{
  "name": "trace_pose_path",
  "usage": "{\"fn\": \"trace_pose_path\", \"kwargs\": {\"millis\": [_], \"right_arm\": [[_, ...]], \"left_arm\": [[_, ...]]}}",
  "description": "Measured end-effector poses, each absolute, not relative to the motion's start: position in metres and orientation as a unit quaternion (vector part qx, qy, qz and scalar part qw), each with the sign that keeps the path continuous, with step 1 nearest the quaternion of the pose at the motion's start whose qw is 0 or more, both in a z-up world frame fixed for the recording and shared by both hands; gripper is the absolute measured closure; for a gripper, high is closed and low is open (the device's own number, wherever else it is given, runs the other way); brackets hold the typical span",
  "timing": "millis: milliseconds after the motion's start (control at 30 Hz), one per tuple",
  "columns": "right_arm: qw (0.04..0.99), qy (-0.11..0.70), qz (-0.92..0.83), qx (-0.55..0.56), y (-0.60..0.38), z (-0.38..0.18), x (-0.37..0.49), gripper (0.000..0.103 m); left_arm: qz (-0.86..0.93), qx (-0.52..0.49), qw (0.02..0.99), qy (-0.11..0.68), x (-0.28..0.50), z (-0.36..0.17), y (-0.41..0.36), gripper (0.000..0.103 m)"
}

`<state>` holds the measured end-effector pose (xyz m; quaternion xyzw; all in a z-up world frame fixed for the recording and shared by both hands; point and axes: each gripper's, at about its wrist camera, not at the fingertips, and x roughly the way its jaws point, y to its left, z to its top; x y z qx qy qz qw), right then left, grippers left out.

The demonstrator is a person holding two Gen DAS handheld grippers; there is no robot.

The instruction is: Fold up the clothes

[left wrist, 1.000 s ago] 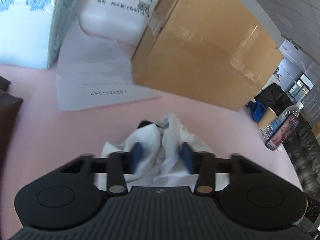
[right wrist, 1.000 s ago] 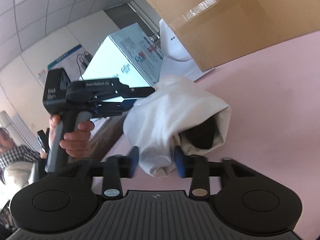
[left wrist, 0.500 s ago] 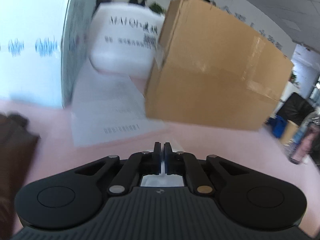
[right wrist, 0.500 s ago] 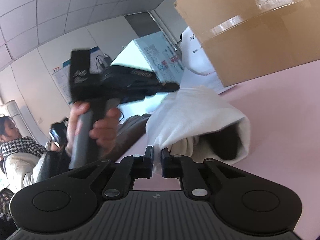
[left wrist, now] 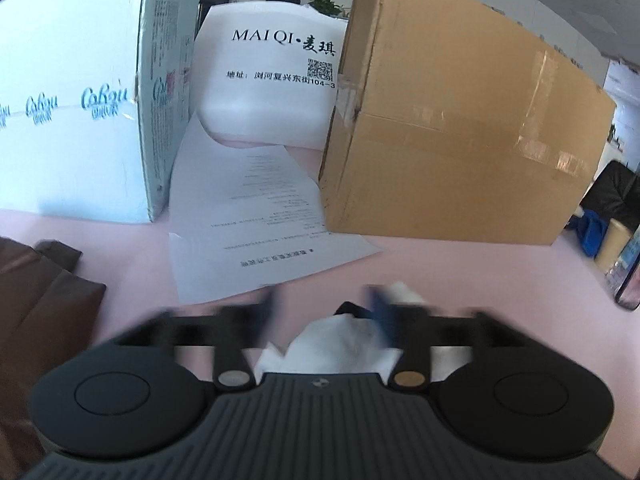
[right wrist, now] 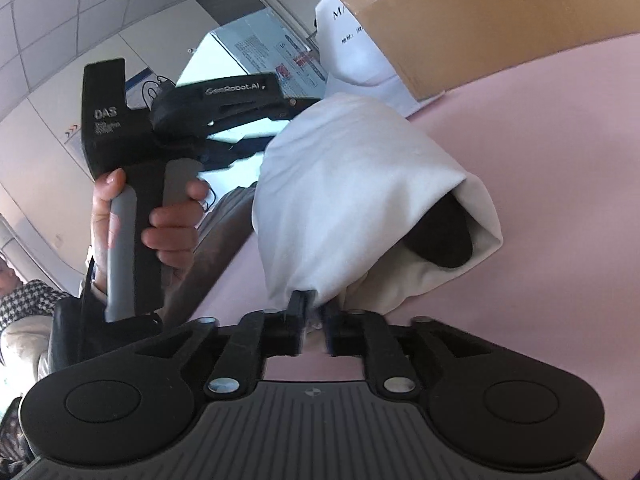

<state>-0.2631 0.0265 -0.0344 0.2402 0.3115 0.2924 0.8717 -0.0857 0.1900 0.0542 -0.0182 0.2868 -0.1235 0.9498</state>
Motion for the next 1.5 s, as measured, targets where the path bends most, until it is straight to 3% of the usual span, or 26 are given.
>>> {"fn": "trace_pose_path", "kwargs": {"millis": [33, 67, 267, 433, 567, 833, 933, 967, 1100, 1267, 1333, 1500], "right_arm": [[0.872, 0.298, 0.301, 0.244, 0.02, -0.031, -0.269, 0.026], [0.875, 0.279, 0.309, 0.247, 0.013, -0.026, -0.276, 0.021], [0.892, 0.203, 0.275, 0.297, -0.02, -0.002, -0.303, 0.012], [0.916, 0.154, 0.165, 0.333, -0.041, 0.001, -0.308, 0.003], [0.888, 0.257, 0.134, 0.356, -0.046, -0.027, -0.264, 0.002], [0.899, 0.27, 0.207, 0.275, -0.022, -0.039, -0.238, 0.0], [0.894, 0.264, 0.205, 0.297, -0.026, -0.043, -0.234, 0.0], [0.895, 0.262, 0.204, 0.299, -0.026, -0.045, -0.232, 0.0], [0.899, 0.262, 0.201, 0.288, -0.019, -0.043, -0.234, 0.0], [0.895, 0.258, 0.2, 0.304, -0.02, -0.033, -0.24, 0.0], [0.895, 0.256, 0.198, 0.308, -0.018, -0.034, -0.233, 0.0], [0.898, 0.253, 0.191, 0.305, -0.009, -0.035, -0.218, 0.0]], "left_arm": [[-0.112, -0.012, 0.954, 0.278, -0.088, 0.053, 0.191, 0.019], [-0.101, -0.009, 0.956, 0.275, -0.089, 0.052, 0.194, 0.019], [-0.117, -0.044, 0.941, 0.314, -0.091, 0.05, 0.219, 0.016], [-0.107, 0.006, 0.942, 0.318, -0.107, 0.05, 0.227, 0.016], [-0.147, 0.022, 0.941, 0.305, -0.13, 0.049, 0.228, 0.016], [-0.152, 0.023, 0.932, 0.327, -0.147, 0.045, 0.236, 0.016], [-0.178, -0.08, 0.922, 0.333, -0.147, 0.046, 0.268, 0.016], [-0.212, -0.151, 0.9, 0.349, -0.145, 0.04, 0.284, 0.016], [-0.251, -0.282, 0.825, 0.421, -0.124, 0.005, 0.3, 0.016], [-0.24, -0.326, 0.807, 0.431, -0.108, -0.012, 0.296, 0.011], [-0.246, -0.346, 0.799, 0.426, -0.099, -0.014, 0.29, 0.0], [-0.214, -0.288, 0.839, 0.409, -0.092, -0.007, 0.256, 0.0]]}}
